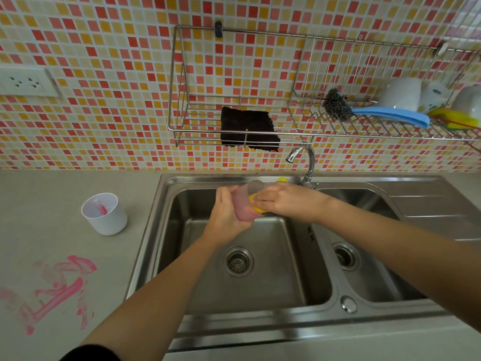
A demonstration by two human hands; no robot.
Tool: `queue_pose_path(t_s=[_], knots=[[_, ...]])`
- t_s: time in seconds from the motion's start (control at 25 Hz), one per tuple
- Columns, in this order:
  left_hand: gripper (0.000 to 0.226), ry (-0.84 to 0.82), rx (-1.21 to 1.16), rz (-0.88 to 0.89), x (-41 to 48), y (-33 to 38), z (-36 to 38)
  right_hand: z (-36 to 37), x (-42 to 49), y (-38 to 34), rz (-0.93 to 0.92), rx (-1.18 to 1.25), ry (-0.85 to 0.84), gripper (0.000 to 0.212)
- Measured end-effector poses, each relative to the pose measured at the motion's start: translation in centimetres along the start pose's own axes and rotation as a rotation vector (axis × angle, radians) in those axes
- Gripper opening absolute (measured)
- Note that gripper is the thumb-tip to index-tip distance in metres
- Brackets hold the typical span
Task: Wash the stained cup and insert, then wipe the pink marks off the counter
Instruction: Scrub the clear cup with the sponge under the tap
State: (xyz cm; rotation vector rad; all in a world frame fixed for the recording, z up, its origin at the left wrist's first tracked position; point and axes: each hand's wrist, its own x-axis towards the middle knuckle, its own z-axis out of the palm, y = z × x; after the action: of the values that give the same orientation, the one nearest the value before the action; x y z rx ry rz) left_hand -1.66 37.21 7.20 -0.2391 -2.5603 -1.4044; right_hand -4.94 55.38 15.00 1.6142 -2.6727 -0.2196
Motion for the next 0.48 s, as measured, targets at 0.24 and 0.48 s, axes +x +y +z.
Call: queue_pose_path(t_s=[0.24,0.48], knots=[[0.082,0.019,0.031,0.058,0.1,0.0,0.5,-1.0,0.3,-1.0,0.167,0.156,-0.053,0.044],[0.090,-0.092,-0.076,0.008,0.4,0.3,-0.1,-0.2,-1.2,0.8,-0.163,-0.204,0.095,0.032]])
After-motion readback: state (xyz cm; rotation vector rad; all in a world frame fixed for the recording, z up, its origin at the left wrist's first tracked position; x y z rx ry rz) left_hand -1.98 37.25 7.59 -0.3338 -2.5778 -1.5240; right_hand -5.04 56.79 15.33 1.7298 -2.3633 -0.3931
